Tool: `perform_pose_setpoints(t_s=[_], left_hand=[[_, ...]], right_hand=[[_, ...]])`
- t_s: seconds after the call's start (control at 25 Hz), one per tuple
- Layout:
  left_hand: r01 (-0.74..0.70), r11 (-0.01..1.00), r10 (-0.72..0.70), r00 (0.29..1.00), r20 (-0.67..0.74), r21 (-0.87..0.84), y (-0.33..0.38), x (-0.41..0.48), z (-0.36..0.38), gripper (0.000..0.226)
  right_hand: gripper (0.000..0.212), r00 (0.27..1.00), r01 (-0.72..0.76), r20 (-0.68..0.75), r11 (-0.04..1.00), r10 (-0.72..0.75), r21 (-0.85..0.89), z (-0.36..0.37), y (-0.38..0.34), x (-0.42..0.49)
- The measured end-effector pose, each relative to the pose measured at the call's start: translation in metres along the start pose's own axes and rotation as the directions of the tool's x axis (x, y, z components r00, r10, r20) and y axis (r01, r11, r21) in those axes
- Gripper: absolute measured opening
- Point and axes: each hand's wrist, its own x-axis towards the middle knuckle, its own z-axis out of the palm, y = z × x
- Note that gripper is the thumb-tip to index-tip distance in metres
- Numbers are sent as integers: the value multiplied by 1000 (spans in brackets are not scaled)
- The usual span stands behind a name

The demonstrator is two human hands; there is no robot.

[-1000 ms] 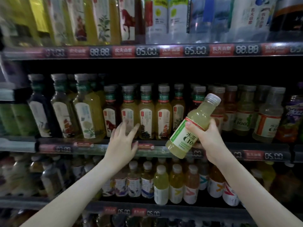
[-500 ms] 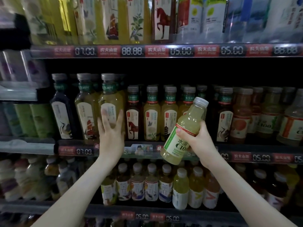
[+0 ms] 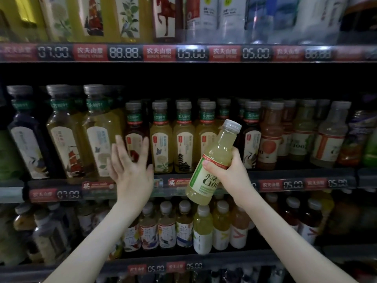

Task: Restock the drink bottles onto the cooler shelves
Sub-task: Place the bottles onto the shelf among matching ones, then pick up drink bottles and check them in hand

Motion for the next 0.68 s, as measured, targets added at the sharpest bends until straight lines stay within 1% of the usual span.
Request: perform_pose_setpoints(t_s=[0.12, 0.2, 0.32, 0.44, 0.52, 0.68], left_hand=[[-154, 982, 163, 984, 75, -107, 51, -5, 15, 66], [-217, 962, 238, 964, 123, -164, 83, -4, 25, 60], [-283, 931, 324, 932, 162, -232, 125, -4, 42, 51], [-289, 934, 334, 914, 231, -210, 152, -20, 60, 46], [-298, 939, 335, 905, 262, -172, 159, -39, 69, 52], [-369, 926, 378, 887, 266, -86, 158, -70, 70, 59]], right_hand=[[56, 999, 9, -32, 999, -11, -38, -29, -1, -3], [57, 998, 12, -57, 996, -17, -85, -55, -2, -5], [65, 995, 15, -96, 987, -31, -161, -101, -2, -10], [69, 995, 5, -95, 973, -28, -229, -141, 6, -22], [69, 996, -18, -94, 970, -5, -244, -158, 17, -31], [64, 995, -77, -78, 969, 60, -236, -167, 43, -45]])
